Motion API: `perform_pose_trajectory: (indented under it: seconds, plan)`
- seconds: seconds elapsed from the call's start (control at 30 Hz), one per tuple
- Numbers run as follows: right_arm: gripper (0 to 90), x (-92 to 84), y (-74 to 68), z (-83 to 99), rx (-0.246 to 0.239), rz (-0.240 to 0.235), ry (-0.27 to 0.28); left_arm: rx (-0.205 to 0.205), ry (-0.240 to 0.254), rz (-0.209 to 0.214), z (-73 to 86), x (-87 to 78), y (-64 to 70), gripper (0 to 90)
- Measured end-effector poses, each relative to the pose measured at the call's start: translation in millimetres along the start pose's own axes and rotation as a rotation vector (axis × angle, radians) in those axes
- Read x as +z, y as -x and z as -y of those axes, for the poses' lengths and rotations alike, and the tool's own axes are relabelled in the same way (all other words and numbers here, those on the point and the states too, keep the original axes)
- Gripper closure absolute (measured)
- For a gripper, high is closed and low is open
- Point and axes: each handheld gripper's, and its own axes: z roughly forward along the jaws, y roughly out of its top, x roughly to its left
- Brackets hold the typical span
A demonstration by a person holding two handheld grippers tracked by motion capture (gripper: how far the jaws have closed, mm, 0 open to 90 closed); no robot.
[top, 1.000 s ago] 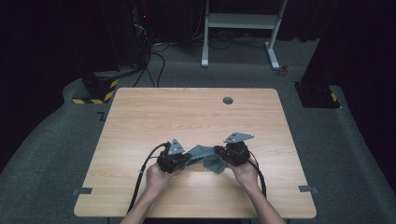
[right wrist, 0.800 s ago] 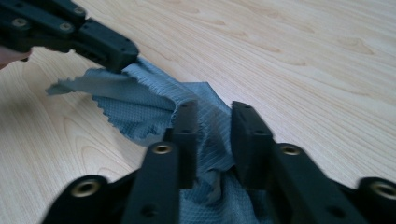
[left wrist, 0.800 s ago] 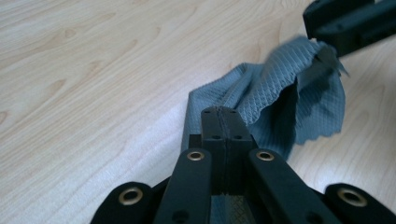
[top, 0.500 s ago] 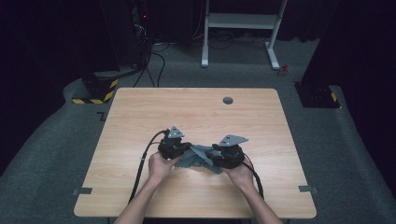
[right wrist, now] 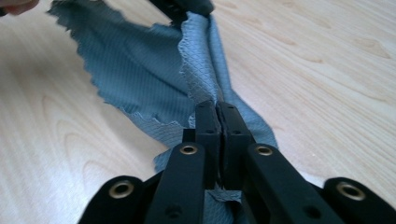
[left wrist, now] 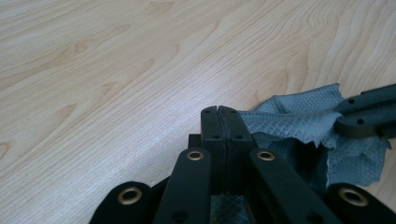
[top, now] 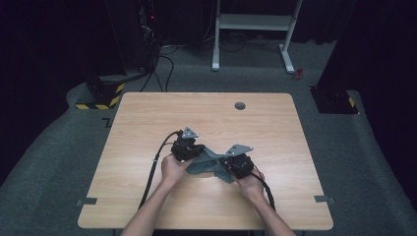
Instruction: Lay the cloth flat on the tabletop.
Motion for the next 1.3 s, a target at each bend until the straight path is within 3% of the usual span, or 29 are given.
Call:
perform_pose_trajectory:
  seconds: [0.07, 0.13, 0.27, 0.43, 0.67, 0.73, 0.87, 0.97, 1.03, 1.17, 1.3]
  plan:
    - [89.1, 0.5, 3.5, -2.8, 0.015, 0.005, 0.008, -0.015, 0.018, 0.013, 2.3, -3.9, -2.0, 85.4]
    - [89.0, 0.2, 7.9, -6.2, 0.038, 0.005, 0.014, -0.018, 0.021, 0.018, 4.0, -9.3, -2.3, 71.4]
    - [88.5, 1.0, 15.3, -11.8, 0.067, -0.007, 0.018, -0.006, 0.041, 0.012, 15.0, -25.2, 1.6, 55.4]
    - [88.3, 1.3, 16.1, -12.2, 0.072, -0.013, 0.015, 0.031, 0.009, -0.006, 34.9, -33.0, 9.2, 49.5]
    - [88.2, -1.7, 21.3, -14.2, 0.096, -0.003, 0.017, 0.094, 0.0, -0.018, 45.5, -44.0, 23.4, 47.1]
    - [88.0, -3.0, 23.6, -14.9, 0.103, -0.004, 0.014, 0.115, -0.017, -0.053, 46.7, -44.6, 24.4, 48.1]
    - [85.1, -5.9, 30.2, -14.5, 0.13, -0.014, 0.025, 0.09, -0.053, -0.057, 48.4, -39.2, 13.6, 73.9]
    - [87.9, -6.3, 32.5, -12.8, 0.144, -0.023, 0.023, 0.078, -0.069, -0.067, 46.7, -36.0, 8.8, 89.3]
    - [89.3, -5.7, 32.7, -12.9, 0.113, -0.011, 0.014, 0.082, -0.064, -0.085, 41.0, -35.1, 6.0, 89.6]
    - [89.9, -2.9, 35.8, -12.5, 0.114, 0.004, 0.008, 0.076, -0.041, -0.103, 27.9, -33.7, 0.4, 89.8]
    - [89.9, -1.5, 44.9, -10.8, 0.16, 0.024, 0.023, 0.075, -0.047, -0.15, 14.4, -28.4, -8.6, 89.7]
